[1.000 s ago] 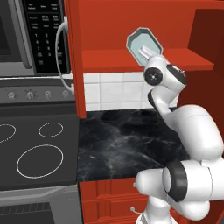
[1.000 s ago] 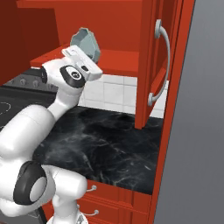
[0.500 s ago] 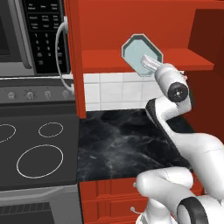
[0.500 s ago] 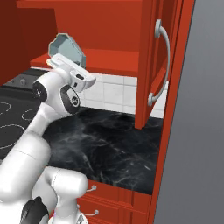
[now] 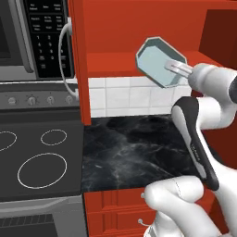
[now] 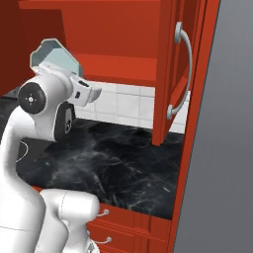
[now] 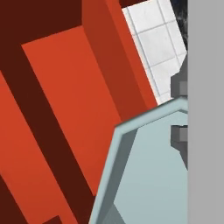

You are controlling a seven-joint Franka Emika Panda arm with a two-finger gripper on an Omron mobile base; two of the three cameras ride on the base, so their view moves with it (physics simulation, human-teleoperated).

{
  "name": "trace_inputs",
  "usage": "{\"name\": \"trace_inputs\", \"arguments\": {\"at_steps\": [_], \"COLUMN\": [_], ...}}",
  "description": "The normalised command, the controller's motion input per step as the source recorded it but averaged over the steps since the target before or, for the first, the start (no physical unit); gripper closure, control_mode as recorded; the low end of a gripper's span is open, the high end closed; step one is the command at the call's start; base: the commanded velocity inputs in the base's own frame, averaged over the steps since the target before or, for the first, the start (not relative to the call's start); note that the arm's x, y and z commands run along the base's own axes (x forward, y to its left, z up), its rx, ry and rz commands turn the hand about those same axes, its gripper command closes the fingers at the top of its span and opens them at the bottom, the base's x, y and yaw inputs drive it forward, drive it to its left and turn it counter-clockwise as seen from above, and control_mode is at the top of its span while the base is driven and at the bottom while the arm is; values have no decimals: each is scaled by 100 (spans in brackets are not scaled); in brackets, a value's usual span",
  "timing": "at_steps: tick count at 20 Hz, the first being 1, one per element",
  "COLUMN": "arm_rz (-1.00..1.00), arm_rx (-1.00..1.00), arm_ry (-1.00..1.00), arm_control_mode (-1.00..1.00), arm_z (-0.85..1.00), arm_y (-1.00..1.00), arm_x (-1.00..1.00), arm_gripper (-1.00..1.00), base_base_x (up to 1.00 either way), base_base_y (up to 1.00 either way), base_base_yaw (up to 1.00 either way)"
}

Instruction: Retrieve the tupperware and aluminum foil from the cabinet and place them on the dining counter near the plate with carrot and bell pepper to prepare for storing leftovers.

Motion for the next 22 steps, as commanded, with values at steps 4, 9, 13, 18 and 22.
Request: {"name": "trace_inputs", "arguments": {"at_steps": [4, 9, 13, 18, 22], "arm_rz": [0, -2, -6, -5, -1], "arm_rx": [-14, -22, -12, -2, 0], "arm_ry": [28, 35, 21, 15, 1], "arm_control_mode": [-100, -100, -100, -100, -100], "arm_z": [-19, -33, -37, -42, -3], "arm_y": [31, 19, -12, -40, -18], "arm_x": [-100, -90, -68, -41, -4], "arm_gripper": [100, 100, 100, 100, 100], "base_base_x": [0, 0, 0, 0, 0], "base_base_y": [0, 0, 0, 0, 0], "base_base_yaw": [0, 0, 0, 0, 0]}}
